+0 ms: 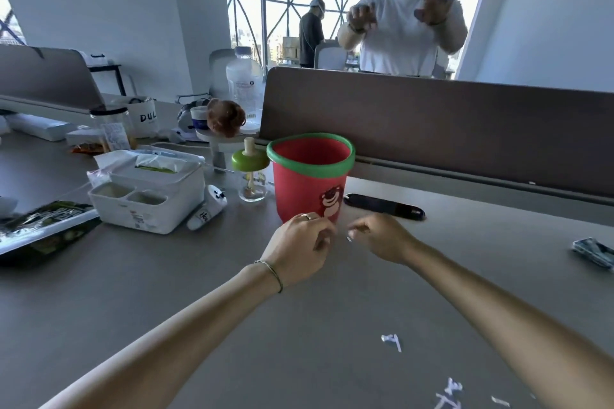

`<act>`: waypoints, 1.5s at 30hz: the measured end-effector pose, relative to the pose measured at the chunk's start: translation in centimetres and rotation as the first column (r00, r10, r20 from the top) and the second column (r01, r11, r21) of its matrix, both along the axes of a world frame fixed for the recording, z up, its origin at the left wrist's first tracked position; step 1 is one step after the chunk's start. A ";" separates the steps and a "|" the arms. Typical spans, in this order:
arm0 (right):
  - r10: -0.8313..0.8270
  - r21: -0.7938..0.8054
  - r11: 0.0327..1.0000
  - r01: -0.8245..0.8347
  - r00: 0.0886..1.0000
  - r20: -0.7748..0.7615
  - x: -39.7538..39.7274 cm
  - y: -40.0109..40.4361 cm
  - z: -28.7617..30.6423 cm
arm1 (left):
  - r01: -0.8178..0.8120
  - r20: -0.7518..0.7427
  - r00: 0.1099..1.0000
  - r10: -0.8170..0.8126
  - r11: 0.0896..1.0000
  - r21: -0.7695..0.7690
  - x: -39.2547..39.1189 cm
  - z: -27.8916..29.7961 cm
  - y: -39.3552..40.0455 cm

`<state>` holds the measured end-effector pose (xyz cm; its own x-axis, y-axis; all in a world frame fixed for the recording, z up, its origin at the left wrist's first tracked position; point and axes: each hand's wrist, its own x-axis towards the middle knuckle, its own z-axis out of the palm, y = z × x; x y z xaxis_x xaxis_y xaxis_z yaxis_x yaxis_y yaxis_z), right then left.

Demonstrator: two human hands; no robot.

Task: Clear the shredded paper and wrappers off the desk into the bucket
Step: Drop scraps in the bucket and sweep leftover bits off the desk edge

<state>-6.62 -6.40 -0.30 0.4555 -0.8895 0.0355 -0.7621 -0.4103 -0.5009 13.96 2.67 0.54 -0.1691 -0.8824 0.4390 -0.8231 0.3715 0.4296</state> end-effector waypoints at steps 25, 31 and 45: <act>-0.116 -0.081 0.991 0.108 0.989 -0.092 -20.6 27.9 -4.4 | 0.308 0.454 0.751 -0.480 0.862 0.402 -12.5 -7.1 10.3; -0.384 0.019 0.917 0.398 0.895 -0.225 -26.6 29.1 -5.7 | 0.465 0.393 0.674 -0.626 0.772 0.433 -17.2 -6.8 13.9; -0.105 0.038 0.993 0.114 0.976 -0.189 -16.9 34.3 -4.0 | 0.484 0.427 0.640 -0.639 0.767 0.421 -13.5 -6.2 20.0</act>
<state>-23.49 27.92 -4.34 0.3498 -0.9330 -0.0848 -0.8830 -0.2981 -0.3626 0.50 22.62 -5.68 -0.7977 -0.5959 -0.0927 -0.6029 0.7839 0.1485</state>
